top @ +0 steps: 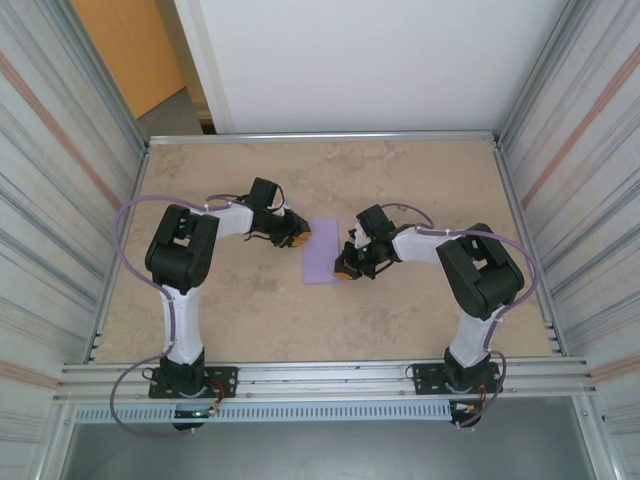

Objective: Fold a paper plane with a square sheet of paper (pick it up from the middle)

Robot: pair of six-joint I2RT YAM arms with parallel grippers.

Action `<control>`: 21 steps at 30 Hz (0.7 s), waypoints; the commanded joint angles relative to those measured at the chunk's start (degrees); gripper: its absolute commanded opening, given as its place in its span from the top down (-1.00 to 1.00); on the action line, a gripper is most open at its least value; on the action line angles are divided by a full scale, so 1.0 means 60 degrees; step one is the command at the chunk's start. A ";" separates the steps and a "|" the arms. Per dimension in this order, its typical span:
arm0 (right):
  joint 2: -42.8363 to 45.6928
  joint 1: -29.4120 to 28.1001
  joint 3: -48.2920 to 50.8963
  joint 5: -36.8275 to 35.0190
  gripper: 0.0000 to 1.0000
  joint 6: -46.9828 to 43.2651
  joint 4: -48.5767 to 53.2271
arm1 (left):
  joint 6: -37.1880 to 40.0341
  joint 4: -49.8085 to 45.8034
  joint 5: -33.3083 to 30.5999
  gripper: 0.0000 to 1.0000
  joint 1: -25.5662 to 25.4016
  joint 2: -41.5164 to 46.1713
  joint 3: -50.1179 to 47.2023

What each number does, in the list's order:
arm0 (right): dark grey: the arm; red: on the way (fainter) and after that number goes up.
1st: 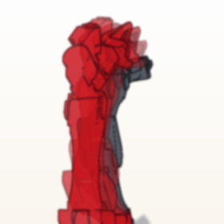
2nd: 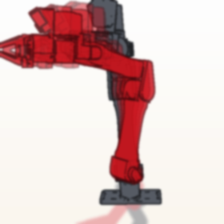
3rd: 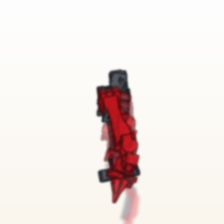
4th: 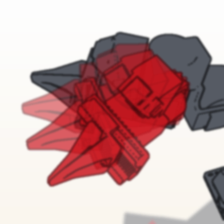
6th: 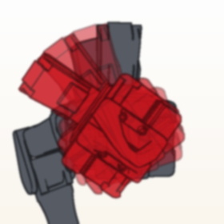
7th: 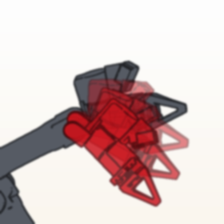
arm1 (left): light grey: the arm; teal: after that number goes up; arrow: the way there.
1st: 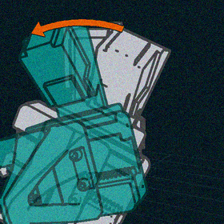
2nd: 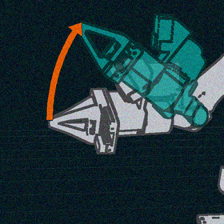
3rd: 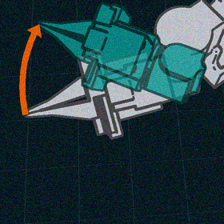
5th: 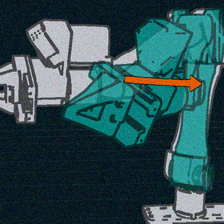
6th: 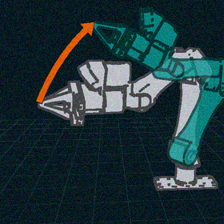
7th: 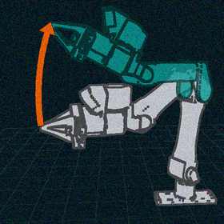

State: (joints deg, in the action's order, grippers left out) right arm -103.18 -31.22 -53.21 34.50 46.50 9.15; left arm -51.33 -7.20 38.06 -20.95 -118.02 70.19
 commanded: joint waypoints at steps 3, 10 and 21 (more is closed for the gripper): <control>0.0503 0.0003 0.0023 0.0050 0.93 0.0043 -0.0031 | 0.0136 -0.0598 -0.0664 0.53 -0.0009 -0.0399 -0.0405; -0.0222 -0.0252 -0.0962 0.0523 0.94 -0.0167 -0.0235 | 0.0062 -0.0471 -0.0543 0.54 -0.0025 -0.0673 -0.0640; -0.1287 -0.0542 -0.1947 0.0275 0.91 0.0242 -0.0658 | 0.0126 -0.0550 -0.0560 0.54 -0.0051 -0.0677 -0.0621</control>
State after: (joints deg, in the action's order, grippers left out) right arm -109.38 -33.85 -63.37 36.40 46.46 5.61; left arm -51.29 -5.28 38.63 -20.84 -117.80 69.08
